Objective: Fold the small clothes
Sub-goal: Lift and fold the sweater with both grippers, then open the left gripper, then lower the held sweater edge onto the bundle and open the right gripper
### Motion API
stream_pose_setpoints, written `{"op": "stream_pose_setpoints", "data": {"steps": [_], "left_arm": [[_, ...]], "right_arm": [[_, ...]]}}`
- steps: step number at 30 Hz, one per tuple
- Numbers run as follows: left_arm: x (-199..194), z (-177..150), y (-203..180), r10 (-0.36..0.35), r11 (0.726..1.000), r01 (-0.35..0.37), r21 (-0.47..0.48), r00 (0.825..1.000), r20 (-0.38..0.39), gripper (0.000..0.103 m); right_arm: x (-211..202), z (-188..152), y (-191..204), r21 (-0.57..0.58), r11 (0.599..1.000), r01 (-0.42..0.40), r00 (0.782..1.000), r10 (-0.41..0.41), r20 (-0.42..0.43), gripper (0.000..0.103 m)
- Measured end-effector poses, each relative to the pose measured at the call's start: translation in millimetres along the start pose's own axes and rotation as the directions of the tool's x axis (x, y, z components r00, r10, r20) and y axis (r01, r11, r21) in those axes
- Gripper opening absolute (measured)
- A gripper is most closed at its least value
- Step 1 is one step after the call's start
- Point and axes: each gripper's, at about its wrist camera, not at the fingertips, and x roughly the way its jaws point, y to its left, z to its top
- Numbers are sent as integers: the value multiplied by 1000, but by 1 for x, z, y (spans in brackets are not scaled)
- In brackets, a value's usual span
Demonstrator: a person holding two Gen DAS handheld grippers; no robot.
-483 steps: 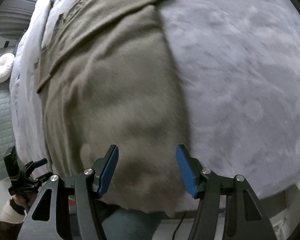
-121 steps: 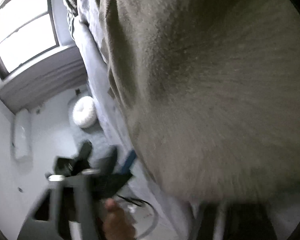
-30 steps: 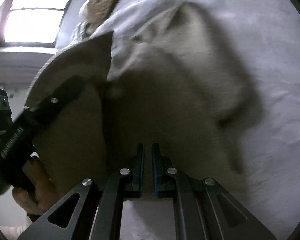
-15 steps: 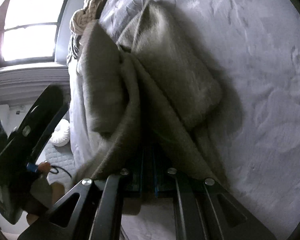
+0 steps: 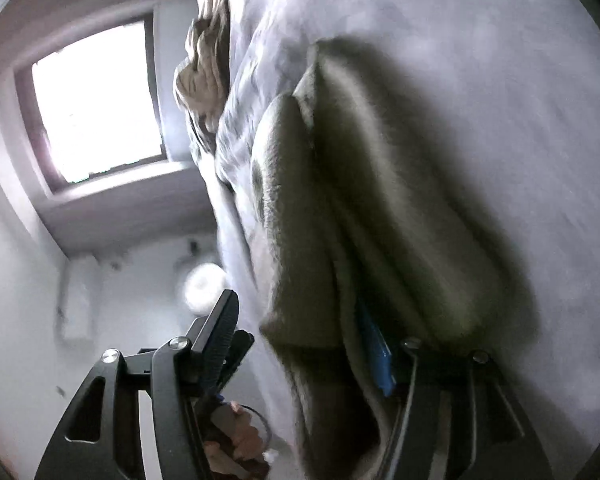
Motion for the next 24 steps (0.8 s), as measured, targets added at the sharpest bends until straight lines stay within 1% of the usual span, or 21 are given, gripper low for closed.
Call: {"op": "stream_pose_setpoints", "data": {"steps": [3,5,6,7,8,9,10,11,12,13,15,16,17,19,20,22,23,24], "left_arm": [[13,-10,15,32,999,-33,-31,999,-21,91],[23,-15,20,45,998,-47,-45,998,-42,91],[27,-17,22,44,998,-47,-53,998,-51,91],[30,-20,25,38,997,-41,-70,998,-53,91],[32,-21,25,34,996,-38,-81,998,-53,91],[32,-22,25,33,995,-38,-90,998,-54,91],[32,-22,25,35,995,-40,-94,998,-56,91],[32,-21,24,35,995,-40,-93,998,-57,91],[30,-20,22,37,995,-42,-86,998,-56,91],[28,-18,19,38,997,-41,-71,998,-50,91],[22,-15,10,34,999,-34,-28,999,-28,91],[21,-13,6,32,999,-33,-10,999,-20,91],[20,-12,0,26,1000,-26,6,1000,-14,91],[23,-11,-10,19,999,-19,30,1000,-15,91],[26,-12,-15,22,999,-21,44,1000,-21,91],[33,-14,-22,19,999,-18,51,999,-29,91],[36,-15,-23,17,998,-16,54,999,-31,92],[38,-15,-24,19,998,-17,56,999,-34,92]], "right_arm": [[16,13,19,-78,994,74,995,-79,-57,64],[30,19,32,-132,982,136,984,-149,-94,64],[37,22,37,-161,971,179,975,-197,-105,59],[43,23,44,-204,951,232,961,-257,-106,37],[49,24,52,-258,924,281,944,-315,-100,20],[52,25,62,-319,888,330,924,-374,-84,16],[54,20,75,-383,849,363,910,-412,-51,15],[51,17,86,-433,820,373,905,-424,-24,15],[46,11,97,-471,801,370,909,-417,4,15],[38,8,108,-491,795,356,920,-392,32,15],[20,9,118,-488,802,344,932,-354,76,15],[14,11,118,-478,808,345,933,-349,83,15],[9,14,115,-467,810,355,930,-358,88,15],[0,20,93,-414,811,413,906,-411,98,15],[5,21,87,-395,812,429,899,-427,99,15],[1,24,59,-332,823,461,884,-459,88,16],[0,26,48,-293,839,459,886,-457,79,17],[-5,30,40,-258,859,442,896,-439,72,19]]}}
